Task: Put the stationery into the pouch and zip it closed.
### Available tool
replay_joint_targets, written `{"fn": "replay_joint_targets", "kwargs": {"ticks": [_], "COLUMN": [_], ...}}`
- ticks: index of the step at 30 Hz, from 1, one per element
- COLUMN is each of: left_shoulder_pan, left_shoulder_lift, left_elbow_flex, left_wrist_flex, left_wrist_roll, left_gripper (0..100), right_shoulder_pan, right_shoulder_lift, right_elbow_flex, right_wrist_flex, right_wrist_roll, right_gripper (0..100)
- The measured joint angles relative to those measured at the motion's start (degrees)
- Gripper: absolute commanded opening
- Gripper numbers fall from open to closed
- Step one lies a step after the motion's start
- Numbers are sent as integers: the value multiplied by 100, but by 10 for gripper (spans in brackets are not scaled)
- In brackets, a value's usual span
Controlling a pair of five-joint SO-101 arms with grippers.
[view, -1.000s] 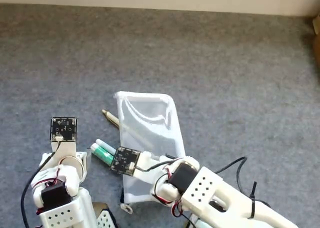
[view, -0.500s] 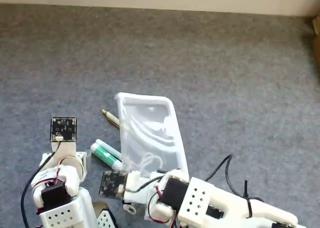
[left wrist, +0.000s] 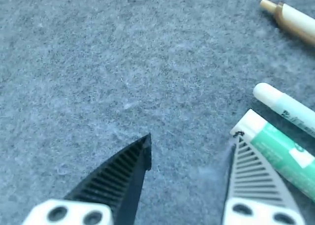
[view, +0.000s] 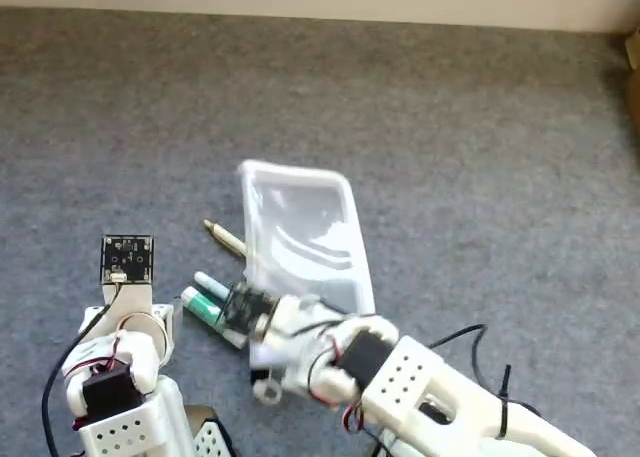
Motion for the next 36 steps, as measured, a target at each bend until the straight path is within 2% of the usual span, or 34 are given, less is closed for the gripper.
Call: {"fn": "replay_joint_targets", "kwargs": {"ticks": [6, 11, 18, 24, 28, 36], "left_shoulder_pan": [0, 0, 0, 0, 0, 0], "left_shoulder_lift": [0, 0, 0, 0, 0, 0], "left_elbow_flex": [0, 0, 0, 0, 0, 0], "left_wrist_flex": [0, 0, 0, 0, 0, -18], "left_wrist_roll": [0, 0, 0, 0, 0, 0], "left_gripper": [251, 251, 251, 251, 251, 251], "right_shoulder_pan": [782, 1152, 1248, 1363, 1582, 1635], "right_shoulder_lift": [9, 62, 193, 1336, 2418, 2664], "right_elbow_flex": [0, 0, 0, 0, -510, -2497], "right_wrist_flex": [-1116, -2251, -3007, -3499, -3297, -624], "right_wrist_roll": [264, 273, 273, 273, 273, 273], "right_gripper": [307, 307, 307, 307, 307, 304]}}
